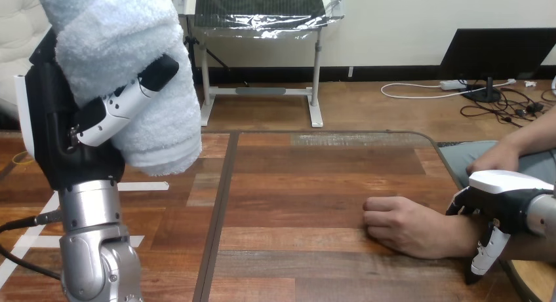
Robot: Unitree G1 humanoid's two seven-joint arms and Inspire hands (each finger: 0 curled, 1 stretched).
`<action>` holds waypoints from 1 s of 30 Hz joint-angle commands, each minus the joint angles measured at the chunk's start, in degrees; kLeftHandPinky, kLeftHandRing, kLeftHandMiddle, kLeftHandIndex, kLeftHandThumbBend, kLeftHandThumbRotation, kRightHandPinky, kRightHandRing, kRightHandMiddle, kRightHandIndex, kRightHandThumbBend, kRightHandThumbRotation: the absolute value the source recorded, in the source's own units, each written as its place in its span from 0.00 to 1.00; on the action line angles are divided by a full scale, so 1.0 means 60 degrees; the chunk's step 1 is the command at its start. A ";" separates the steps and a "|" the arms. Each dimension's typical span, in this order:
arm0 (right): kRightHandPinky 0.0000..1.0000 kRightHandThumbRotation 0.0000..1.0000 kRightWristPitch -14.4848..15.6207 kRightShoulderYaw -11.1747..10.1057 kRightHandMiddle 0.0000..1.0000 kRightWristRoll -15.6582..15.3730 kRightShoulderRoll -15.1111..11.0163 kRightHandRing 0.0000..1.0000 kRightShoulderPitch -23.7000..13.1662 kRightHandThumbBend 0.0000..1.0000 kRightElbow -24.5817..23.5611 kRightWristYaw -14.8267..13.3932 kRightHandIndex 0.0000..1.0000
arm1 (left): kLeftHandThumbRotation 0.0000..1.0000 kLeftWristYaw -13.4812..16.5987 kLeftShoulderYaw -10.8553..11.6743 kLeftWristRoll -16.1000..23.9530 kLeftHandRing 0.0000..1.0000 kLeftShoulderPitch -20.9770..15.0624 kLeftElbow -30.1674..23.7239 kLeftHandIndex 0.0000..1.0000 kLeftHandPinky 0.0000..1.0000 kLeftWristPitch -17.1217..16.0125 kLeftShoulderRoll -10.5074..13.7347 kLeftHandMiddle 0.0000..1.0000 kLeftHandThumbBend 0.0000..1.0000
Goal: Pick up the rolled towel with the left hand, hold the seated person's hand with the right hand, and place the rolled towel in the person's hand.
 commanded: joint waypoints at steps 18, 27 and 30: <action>0.52 0.08 0.0093 -0.0117 0.76 -0.0229 -0.0307 0.70 -0.0341 0.99 0.0165 -0.0160 0.74 | 0.00 -0.0029 -0.0020 -0.0036 0.27 -0.0552 -0.0468 0.38 0.21 -0.0092 0.0022 0.33 0.54; 0.50 0.06 0.0099 -0.0140 0.74 -0.0250 -0.0300 0.67 -0.0301 0.97 0.0130 -0.0265 0.73 | 0.00 -0.0024 -0.0020 -0.0033 0.27 -0.0540 -0.0461 0.38 0.21 -0.0103 0.0017 0.34 0.54; 0.48 0.05 0.0025 -0.0136 0.72 -0.0243 -0.0304 0.64 -0.0301 0.96 0.0183 -0.0343 0.72 | 0.00 -0.0039 -0.0017 -0.0045 0.27 -0.0540 -0.0447 0.38 0.21 -0.0115 0.0022 0.34 0.53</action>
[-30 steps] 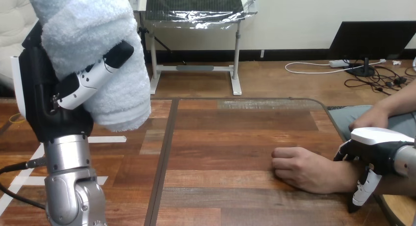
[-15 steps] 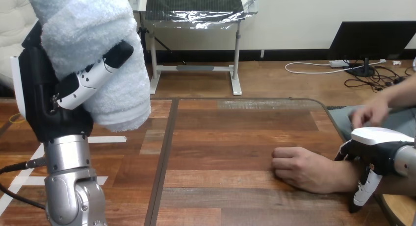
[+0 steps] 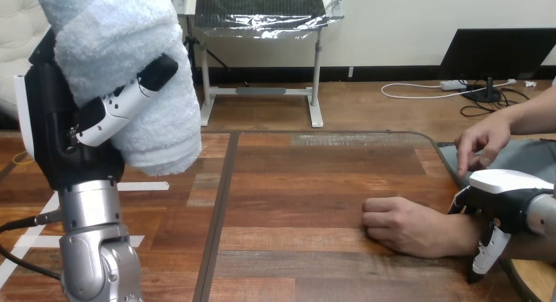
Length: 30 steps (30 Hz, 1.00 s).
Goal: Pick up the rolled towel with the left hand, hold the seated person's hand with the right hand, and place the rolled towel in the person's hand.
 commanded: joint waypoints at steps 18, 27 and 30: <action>0.35 0.05 -0.0156 -0.0088 0.60 -0.0145 -0.0268 0.49 -0.0347 0.93 0.0450 -0.0541 0.70 | 0.00 -0.0045 -0.0033 -0.0074 0.27 -0.0498 -0.0488 0.39 0.21 -0.0073 0.0016 0.34 0.53; 0.33 0.06 -0.0105 -0.0104 0.57 -0.0156 -0.0253 0.47 -0.0357 0.93 0.0417 -0.0487 0.69 | 0.00 -0.0020 -0.0039 -0.0056 0.27 -0.0498 -0.0495 0.39 0.21 -0.0082 -0.0004 0.34 0.53; 0.28 0.06 -0.0123 -0.0123 0.53 -0.0144 -0.0258 0.41 -0.0340 0.93 0.0381 -0.0501 0.68 | 0.00 -0.0013 -0.0040 -0.0029 0.27 -0.0491 -0.0497 0.39 0.21 -0.0089 -0.0001 0.34 0.53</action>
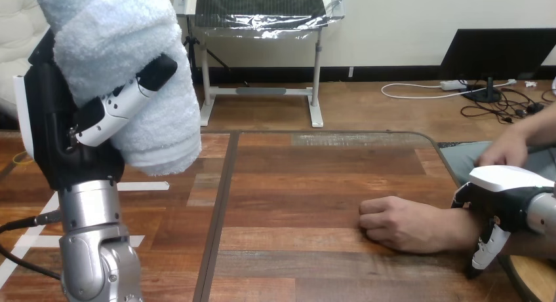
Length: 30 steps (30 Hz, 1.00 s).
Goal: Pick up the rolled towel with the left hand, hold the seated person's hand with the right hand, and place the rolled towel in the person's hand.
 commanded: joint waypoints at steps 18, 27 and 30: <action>0.28 0.07 0.0095 -0.0117 0.53 -0.0029 -0.0271 0.42 -0.0340 0.93 0.0238 -0.0106 0.67 | 0.00 -0.0009 -0.0038 0.0015 0.27 -0.0477 -0.0493 0.39 0.22 -0.0086 -0.0004 0.34 0.53; 0.31 0.07 -0.0035 -0.0119 0.56 -0.0021 -0.0296 0.44 -0.0358 0.92 0.0303 -0.0207 0.68 | 0.00 -0.0020 -0.0048 0.0012 0.27 -0.0476 -0.0486 0.39 0.22 -0.0095 0.0005 0.34 0.53; 0.31 0.08 -0.0036 -0.0171 0.56 0.0016 -0.0305 0.44 -0.0325 0.93 0.0215 -0.0208 0.68 | 0.00 -0.0014 -0.0045 0.0017 0.27 -0.0481 -0.0477 0.39 0.22 -0.0100 0.0004 0.34 0.53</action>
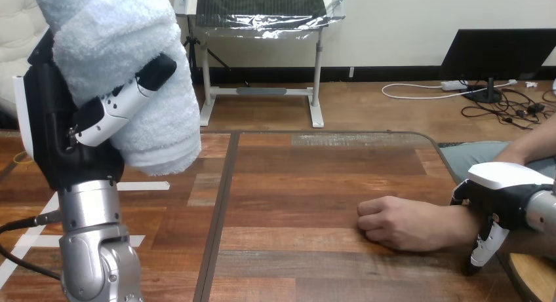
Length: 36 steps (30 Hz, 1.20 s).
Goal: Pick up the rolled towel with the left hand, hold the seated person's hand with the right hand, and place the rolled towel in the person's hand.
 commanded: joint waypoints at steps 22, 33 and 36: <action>0.51 0.20 -0.0498 -0.0317 0.76 0.0051 -0.0446 0.72 -0.0045 0.95 0.0023 -0.0923 0.74 | 0.00 -0.0056 -0.0047 -0.0020 0.27 -0.0473 -0.0457 0.38 0.22 -0.0119 -0.0003 0.34 0.54; 0.53 0.27 -0.0731 -0.0323 0.80 0.0032 -0.0442 0.75 0.0017 0.99 0.0045 -0.1226 0.80 | 0.00 -0.0023 -0.0055 -0.0004 0.27 -0.0453 -0.0502 0.39 0.22 -0.0089 -0.0014 0.34 0.54; 0.54 0.28 -0.0722 -0.0340 0.81 0.0042 -0.0424 0.76 0.0042 1.00 0.0017 -0.1282 0.81 | 0.00 -0.0024 -0.0049 -0.0003 0.27 -0.0455 -0.0500 0.38 0.22 -0.0094 -0.0010 0.34 0.54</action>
